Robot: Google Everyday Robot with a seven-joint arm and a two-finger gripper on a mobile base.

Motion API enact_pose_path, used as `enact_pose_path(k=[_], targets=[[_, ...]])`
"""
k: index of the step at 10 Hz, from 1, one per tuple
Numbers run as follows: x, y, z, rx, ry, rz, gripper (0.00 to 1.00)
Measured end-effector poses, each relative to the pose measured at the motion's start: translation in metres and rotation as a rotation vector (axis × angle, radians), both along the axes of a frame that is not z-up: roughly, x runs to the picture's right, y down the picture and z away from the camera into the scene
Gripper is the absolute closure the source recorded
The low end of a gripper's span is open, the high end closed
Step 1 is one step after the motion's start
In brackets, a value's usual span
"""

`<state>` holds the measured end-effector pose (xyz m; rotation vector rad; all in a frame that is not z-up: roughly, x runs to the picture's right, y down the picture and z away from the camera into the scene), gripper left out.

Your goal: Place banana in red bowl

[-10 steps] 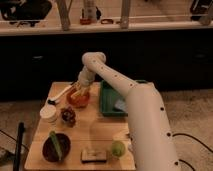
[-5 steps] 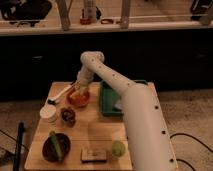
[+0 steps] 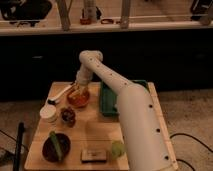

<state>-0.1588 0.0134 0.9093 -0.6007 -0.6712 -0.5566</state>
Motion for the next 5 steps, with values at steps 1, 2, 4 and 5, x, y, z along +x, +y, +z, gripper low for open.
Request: enact_pose_path(k=[1,2,4,5], targets=[[-0.0010,-0.0002,0.0007,-0.003,-0.001,-0.004,0.22],[-0.0018,-0.0003,0.0009,-0.004,-0.002,-0.007,0.20],[-0.0032,-0.0019,0.0018,-0.009,-0.007,-0.007,0.20],[-0.0018,-0.0032,0.0029,-0.010,-0.008,-0.004,0.20]])
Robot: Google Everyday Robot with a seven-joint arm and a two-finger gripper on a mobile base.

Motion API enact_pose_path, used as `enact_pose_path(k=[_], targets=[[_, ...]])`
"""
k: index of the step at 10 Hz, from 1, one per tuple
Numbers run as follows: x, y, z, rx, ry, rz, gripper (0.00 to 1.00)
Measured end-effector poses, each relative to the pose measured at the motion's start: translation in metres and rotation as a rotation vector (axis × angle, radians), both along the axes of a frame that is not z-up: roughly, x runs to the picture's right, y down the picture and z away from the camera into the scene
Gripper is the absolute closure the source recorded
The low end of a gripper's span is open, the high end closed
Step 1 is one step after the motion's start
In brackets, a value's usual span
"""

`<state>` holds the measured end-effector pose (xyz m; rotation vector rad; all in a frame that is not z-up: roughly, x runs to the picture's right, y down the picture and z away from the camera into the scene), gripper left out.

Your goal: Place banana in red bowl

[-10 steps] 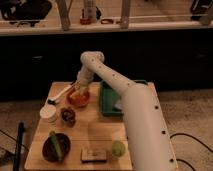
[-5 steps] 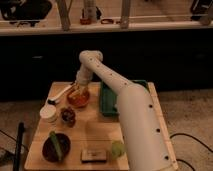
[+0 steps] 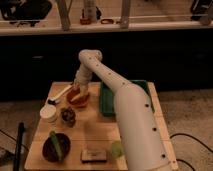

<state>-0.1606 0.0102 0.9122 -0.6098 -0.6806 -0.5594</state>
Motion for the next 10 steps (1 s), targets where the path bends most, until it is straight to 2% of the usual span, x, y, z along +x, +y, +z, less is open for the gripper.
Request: enact_pose_path(k=[10], targets=[[0.0044,-0.0018,0.0006,-0.006,-0.034,0.003,0.20]])
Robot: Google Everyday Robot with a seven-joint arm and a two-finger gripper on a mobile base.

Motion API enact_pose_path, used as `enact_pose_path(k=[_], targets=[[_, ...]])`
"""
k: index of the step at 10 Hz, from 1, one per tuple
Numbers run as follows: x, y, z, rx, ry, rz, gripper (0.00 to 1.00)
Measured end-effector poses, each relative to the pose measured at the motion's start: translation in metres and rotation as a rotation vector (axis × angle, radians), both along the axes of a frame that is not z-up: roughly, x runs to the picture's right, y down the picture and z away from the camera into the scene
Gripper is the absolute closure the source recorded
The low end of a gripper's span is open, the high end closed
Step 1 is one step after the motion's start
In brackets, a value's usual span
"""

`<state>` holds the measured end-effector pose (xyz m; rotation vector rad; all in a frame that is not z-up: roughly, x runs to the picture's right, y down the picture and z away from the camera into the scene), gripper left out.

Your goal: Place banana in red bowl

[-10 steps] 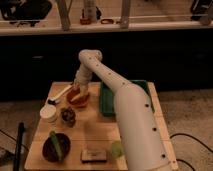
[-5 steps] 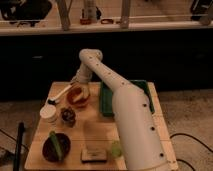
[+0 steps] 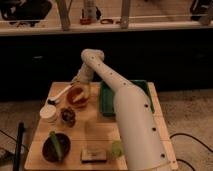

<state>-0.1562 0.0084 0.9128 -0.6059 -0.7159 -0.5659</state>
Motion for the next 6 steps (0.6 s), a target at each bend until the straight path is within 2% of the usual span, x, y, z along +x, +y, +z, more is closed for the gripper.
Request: enact_pose_path(k=[6], targets=[[0.0019,-0.0021,0.0019,-0.006,-0.001,0.008,0.20]])
